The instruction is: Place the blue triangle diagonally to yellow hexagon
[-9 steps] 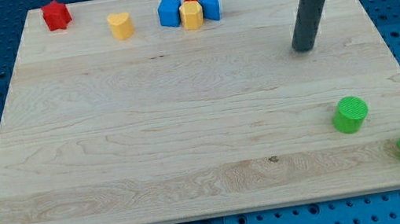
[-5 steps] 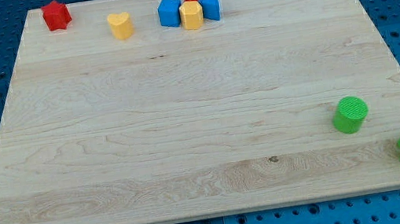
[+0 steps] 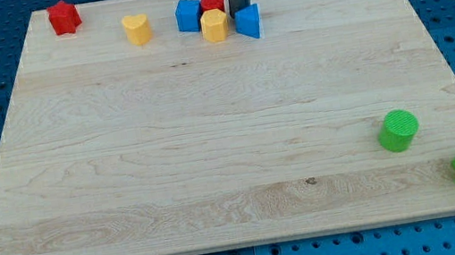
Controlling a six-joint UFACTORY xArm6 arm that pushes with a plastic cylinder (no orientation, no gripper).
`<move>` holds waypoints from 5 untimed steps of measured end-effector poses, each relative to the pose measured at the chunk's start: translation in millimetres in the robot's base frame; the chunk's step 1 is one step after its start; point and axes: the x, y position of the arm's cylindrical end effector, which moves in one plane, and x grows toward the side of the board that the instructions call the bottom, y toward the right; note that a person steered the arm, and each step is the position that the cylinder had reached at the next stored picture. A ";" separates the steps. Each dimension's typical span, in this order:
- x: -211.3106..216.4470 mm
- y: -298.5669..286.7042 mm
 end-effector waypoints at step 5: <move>41.1 44.7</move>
